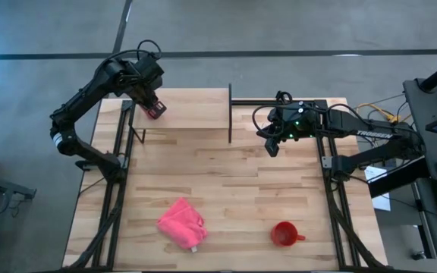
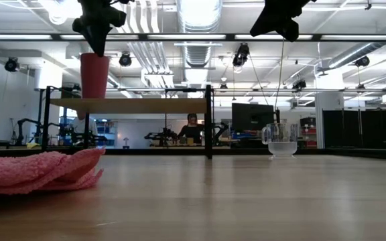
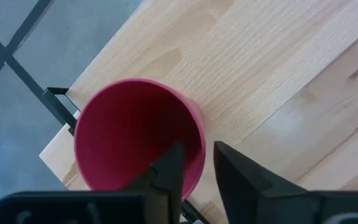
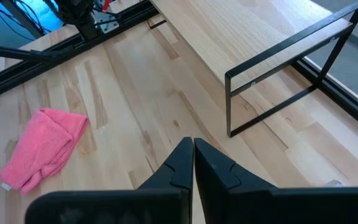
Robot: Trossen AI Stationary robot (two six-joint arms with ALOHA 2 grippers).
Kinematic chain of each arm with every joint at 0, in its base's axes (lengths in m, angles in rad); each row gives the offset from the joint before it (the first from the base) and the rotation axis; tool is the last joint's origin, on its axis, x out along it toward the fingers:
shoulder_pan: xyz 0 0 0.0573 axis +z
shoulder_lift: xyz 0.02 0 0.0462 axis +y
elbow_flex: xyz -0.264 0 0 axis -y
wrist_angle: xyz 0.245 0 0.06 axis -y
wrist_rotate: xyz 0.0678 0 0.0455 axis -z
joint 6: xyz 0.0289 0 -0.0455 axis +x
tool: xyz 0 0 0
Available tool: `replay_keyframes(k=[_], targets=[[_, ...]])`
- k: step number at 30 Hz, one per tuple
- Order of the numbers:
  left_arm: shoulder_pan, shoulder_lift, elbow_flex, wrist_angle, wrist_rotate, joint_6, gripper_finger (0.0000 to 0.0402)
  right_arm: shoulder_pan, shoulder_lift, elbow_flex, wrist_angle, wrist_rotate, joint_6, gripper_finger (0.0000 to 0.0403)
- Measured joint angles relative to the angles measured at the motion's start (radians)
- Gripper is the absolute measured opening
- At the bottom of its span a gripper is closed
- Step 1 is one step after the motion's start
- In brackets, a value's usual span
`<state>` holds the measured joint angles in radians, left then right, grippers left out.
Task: Stack small to large cups/mugs on shelf
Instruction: Put the pink cup on the shelf, then put the red mug on the shelf
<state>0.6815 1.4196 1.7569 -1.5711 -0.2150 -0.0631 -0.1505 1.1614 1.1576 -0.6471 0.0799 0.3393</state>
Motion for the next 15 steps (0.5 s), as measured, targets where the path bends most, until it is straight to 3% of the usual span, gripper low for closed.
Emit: replay_keyframes(k=[9,15], targets=[[-0.001,0.0,0.032,0.0,0.011,-0.01,0.0091,0.0,0.0,0.0,0.0,0.0,-0.003,0.0009],[-0.003,0.0,0.119,0.0,0.172,-0.089,0.0091,0.0,0.0,0.0,0.0,0.0,-0.003,0.0009]])
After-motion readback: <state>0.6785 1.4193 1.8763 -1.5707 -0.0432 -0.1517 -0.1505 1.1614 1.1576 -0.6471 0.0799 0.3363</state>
